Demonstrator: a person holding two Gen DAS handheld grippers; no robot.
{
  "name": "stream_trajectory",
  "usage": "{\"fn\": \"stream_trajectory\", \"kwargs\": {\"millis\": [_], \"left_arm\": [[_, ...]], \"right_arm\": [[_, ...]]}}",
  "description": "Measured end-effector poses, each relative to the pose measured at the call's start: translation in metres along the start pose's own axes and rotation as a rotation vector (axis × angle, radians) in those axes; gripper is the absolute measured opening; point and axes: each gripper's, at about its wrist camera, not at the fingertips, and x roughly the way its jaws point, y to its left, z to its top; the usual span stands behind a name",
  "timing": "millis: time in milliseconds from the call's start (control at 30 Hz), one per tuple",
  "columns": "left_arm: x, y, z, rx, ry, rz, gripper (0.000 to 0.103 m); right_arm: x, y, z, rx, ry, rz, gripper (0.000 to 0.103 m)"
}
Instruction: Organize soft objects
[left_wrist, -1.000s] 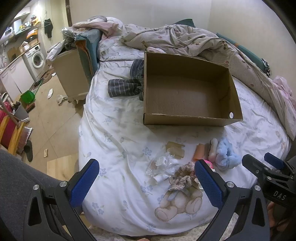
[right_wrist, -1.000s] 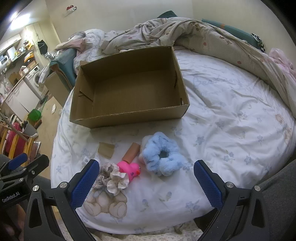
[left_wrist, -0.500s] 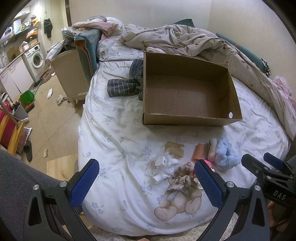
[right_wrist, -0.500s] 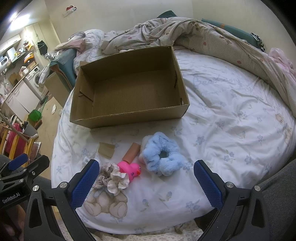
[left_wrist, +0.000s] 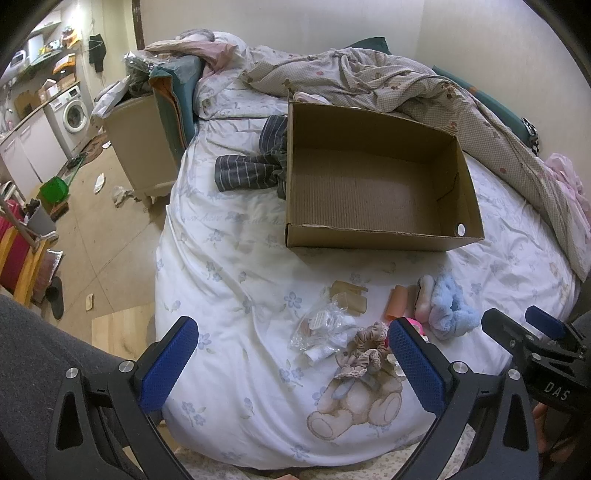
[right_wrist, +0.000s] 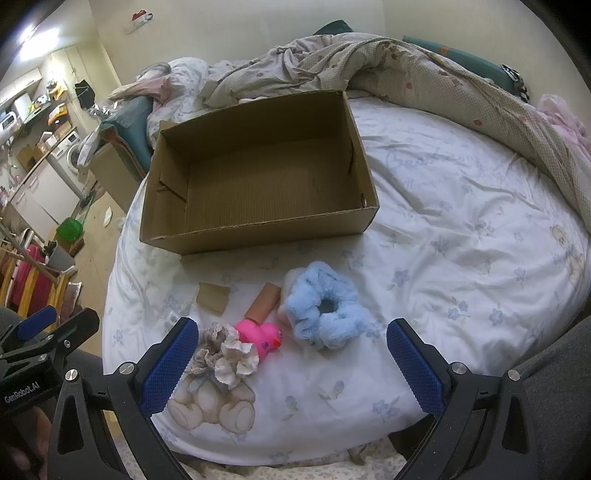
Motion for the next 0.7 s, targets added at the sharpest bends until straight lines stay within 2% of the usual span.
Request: {"fn": "stream_trajectory", "kwargs": {"millis": [700], "left_arm": [[0.0003, -0.0004, -0.0007, 0.0, 0.004, -0.002, 0.103]], "right_arm": [[-0.0002, 0.0029, -0.001, 0.001, 0.003, -0.001, 0.103]]}}
